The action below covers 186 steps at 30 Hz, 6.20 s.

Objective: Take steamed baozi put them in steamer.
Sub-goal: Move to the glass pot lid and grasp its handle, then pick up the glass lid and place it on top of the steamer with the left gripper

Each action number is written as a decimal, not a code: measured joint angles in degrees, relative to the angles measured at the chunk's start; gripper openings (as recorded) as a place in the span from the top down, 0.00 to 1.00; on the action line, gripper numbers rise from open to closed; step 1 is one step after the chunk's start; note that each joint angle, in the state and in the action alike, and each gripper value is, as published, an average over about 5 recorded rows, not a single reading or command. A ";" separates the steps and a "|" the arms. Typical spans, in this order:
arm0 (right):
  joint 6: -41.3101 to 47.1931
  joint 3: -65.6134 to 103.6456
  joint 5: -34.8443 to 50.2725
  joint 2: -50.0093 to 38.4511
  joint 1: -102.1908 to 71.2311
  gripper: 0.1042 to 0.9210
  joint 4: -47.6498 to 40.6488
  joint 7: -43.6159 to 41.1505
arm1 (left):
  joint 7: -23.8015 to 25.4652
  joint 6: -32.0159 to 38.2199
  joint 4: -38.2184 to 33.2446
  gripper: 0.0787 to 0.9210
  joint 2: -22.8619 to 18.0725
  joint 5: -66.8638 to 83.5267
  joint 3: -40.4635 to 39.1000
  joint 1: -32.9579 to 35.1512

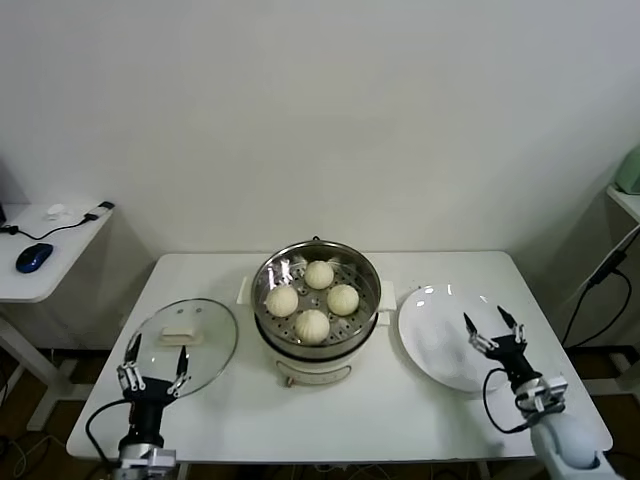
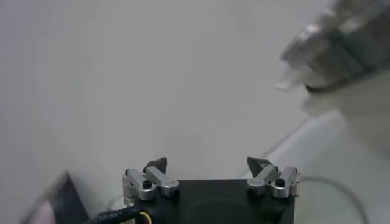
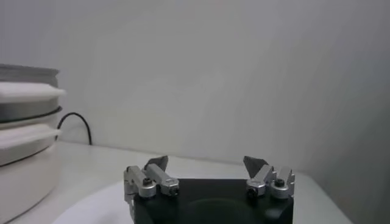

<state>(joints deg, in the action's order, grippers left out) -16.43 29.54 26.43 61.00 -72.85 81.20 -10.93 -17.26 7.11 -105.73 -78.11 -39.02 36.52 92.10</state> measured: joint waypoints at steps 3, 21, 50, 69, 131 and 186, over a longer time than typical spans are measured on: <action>-0.27 0.69 -1.41 2.26 -1.76 0.12 1.22 0.45 | -1.20 -0.47 2.35 0.12 1.21 -8.14 0.11 -0.68; 2.18 2.96 -6.82 8.94 -7.11 0.12 6.73 2.07 | -2.25 -7.53 15.76 0.12 4.42 -31.99 -1.45 -10.66; 2.31 4.78 -8.42 10.88 -10.22 0.12 7.13 2.31 | 0.95 -12.90 27.99 0.34 3.66 -36.07 -3.58 -22.26; 3.10 5.67 -8.93 11.75 -11.68 0.12 8.29 2.76 | -1.42 -9.42 32.30 0.93 3.23 -36.30 -2.83 -24.34; 3.84 7.14 -13.04 11.75 -14.02 0.12 10.44 8.17 | 29.59 -49.31 -0.56 0.94 -9.22 -48.16 -42.42 -34.43; 1.33 7.21 -14.47 13.45 -14.14 0.12 11.43 10.90 | 28.08 -49.32 -2.58 0.22 -5.05 -44.77 -42.50 -31.31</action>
<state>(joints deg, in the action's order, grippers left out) -15.10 36.74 11.97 74.45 -86.98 92.62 -0.02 10.83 -42.22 -108.31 -83.16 -83.79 -5.98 60.79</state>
